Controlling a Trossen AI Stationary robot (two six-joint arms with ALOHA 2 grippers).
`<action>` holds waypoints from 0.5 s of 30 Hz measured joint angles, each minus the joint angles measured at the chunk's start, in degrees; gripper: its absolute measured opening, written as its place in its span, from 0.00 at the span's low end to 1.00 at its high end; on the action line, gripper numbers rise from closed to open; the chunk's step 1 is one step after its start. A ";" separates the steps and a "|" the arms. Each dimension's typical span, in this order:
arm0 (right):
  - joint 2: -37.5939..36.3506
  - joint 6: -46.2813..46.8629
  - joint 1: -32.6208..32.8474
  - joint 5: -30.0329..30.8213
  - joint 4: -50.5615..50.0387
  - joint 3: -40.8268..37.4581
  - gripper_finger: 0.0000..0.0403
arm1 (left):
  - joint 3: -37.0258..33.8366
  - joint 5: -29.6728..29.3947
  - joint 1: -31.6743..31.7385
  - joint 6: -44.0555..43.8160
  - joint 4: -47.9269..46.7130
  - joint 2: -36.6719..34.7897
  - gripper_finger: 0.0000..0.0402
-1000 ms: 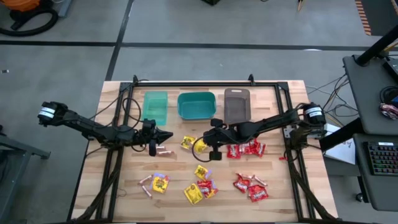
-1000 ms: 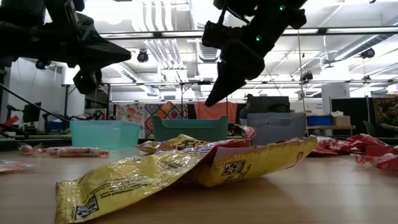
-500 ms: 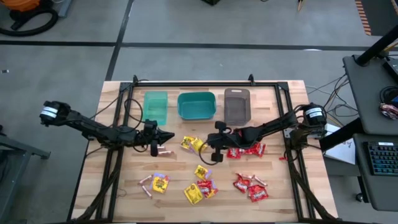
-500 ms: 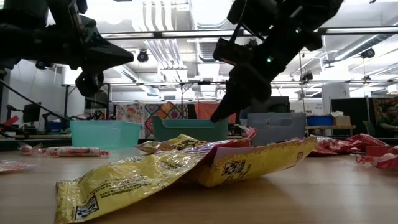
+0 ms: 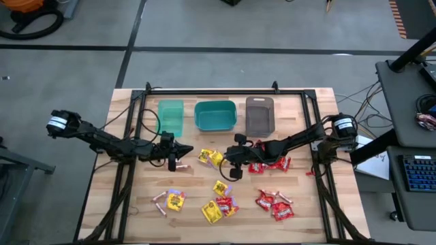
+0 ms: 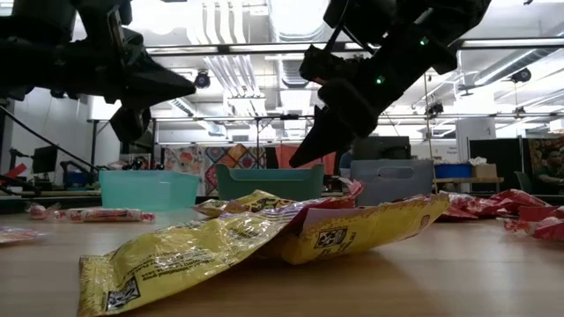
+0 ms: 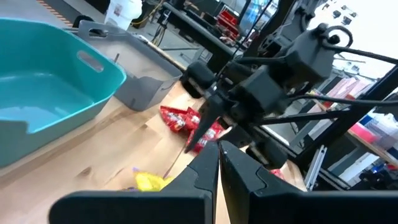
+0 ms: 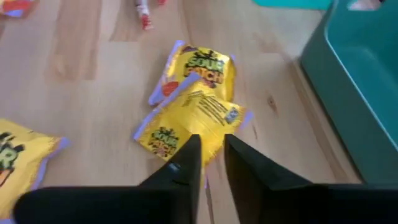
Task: Sort candy
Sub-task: Put the yellow candy into the green bin
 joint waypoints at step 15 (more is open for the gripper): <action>10.89 5.02 -0.13 0.25 5.47 2.33 0.53 | 4.52 -0.03 0.00 1.57 -0.16 5.41 0.00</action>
